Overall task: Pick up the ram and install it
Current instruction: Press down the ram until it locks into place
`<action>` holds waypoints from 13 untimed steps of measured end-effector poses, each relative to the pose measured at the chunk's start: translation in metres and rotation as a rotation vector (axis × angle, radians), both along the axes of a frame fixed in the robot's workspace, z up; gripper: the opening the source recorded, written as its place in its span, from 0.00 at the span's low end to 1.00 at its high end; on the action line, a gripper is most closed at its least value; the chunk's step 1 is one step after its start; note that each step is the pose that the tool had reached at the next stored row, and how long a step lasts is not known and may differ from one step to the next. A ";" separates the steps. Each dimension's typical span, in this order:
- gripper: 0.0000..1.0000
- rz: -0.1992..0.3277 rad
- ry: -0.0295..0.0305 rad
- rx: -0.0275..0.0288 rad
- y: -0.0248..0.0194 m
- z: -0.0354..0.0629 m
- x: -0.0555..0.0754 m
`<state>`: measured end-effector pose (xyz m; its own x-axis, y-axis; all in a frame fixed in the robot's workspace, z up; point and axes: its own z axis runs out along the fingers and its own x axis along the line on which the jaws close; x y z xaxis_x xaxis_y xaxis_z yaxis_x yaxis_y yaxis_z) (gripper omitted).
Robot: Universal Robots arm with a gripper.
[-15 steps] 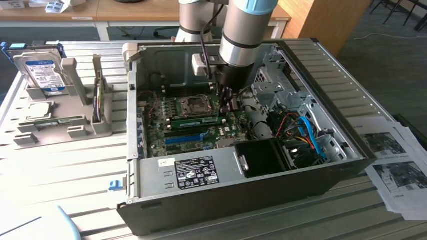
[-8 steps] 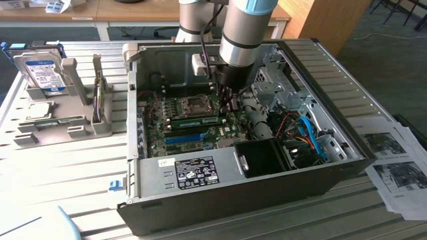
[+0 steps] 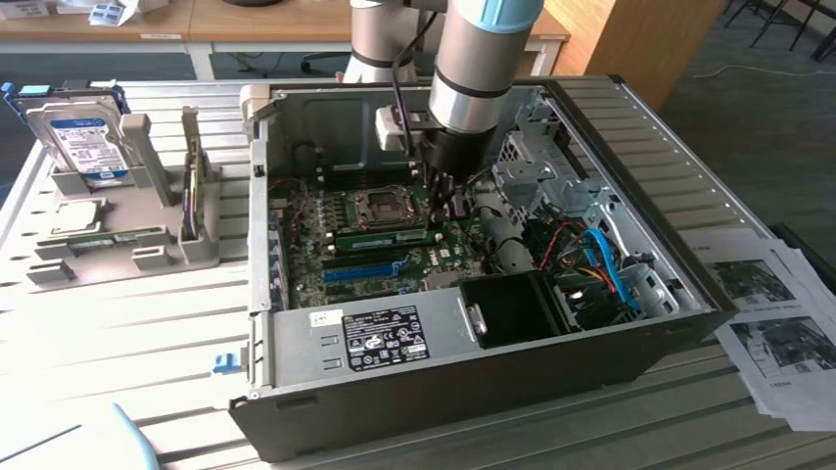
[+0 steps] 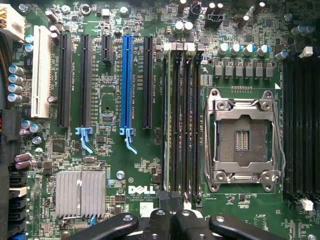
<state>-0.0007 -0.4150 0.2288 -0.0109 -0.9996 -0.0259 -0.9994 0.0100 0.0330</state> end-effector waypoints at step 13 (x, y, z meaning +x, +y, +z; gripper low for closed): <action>0.09 0.000 0.0000 0.0000 0.0000 -0.0028 0.000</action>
<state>-0.0007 -0.4150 0.2260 -0.0109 -0.9996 -0.0260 -0.9994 0.0100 0.0330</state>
